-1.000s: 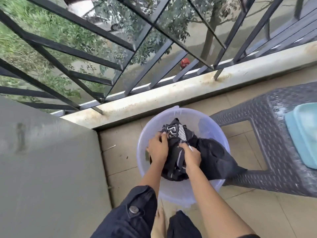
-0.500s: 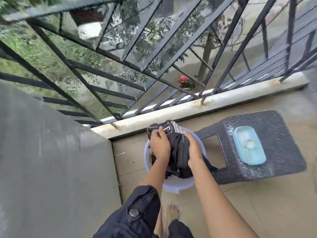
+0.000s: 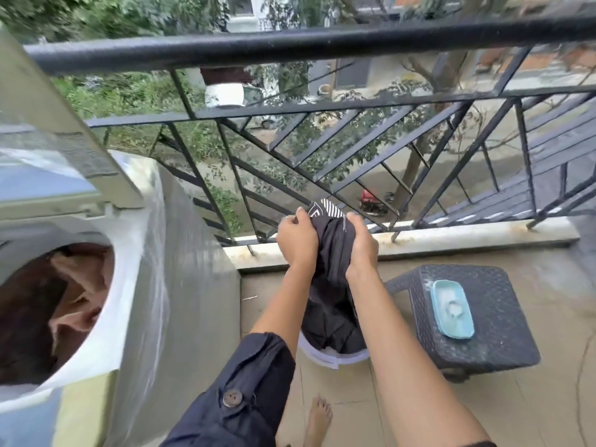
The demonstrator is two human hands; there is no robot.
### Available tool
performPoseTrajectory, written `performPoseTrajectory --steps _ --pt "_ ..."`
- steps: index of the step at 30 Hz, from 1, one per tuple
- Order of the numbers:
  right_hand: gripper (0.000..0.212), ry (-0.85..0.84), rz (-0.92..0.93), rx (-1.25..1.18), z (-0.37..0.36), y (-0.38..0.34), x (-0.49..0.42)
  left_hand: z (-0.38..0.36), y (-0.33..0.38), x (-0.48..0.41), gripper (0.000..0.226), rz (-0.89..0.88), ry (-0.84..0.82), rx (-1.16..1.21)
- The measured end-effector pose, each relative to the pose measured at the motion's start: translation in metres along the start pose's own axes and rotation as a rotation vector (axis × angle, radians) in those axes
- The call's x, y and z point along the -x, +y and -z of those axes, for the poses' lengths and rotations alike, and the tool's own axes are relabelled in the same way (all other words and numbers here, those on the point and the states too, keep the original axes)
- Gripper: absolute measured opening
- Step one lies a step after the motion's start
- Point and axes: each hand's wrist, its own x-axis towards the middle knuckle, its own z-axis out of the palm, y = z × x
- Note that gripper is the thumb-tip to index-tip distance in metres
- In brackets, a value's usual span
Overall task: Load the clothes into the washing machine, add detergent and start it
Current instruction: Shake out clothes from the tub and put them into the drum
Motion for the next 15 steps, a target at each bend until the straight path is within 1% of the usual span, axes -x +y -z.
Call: performPoseTrajectory --steps 1,3,4,7,10,11,13,15 --pt "0.061 -0.013 0.013 0.009 -0.01 -0.003 0.011 0.012 0.009 0.001 0.044 0.001 0.019 0.016" --pt "0.05 -0.055 0.04 0.018 -0.03 -0.008 0.029 0.035 0.024 0.0 0.042 0.001 0.061 0.052" --pt "0.047 -0.075 0.047 0.027 -0.041 -0.009 0.038 0.048 0.031 -0.001 0.043 -0.004 0.08 0.081" --pt "0.053 -0.123 0.066 0.045 -0.074 -0.006 0.06 0.088 0.045 -0.008 0.044 -0.009 0.127 0.137" --pt "0.034 -0.192 0.081 0.047 -0.113 0.005 0.09 0.136 0.053 -0.017 0.046 -0.023 0.162 0.157" --pt "0.031 -0.194 0.084 0.062 -0.127 0.01 0.099 0.153 0.055 -0.021 0.045 -0.025 0.166 0.176" --pt "0.033 -0.208 0.094 0.096 -0.153 0.022 0.117 0.187 0.056 -0.03 0.038 -0.027 0.185 0.18" --pt "0.035 -0.246 0.082 0.109 -0.182 0.036 0.14 0.225 0.055 -0.043 0.041 -0.027 0.209 0.177"
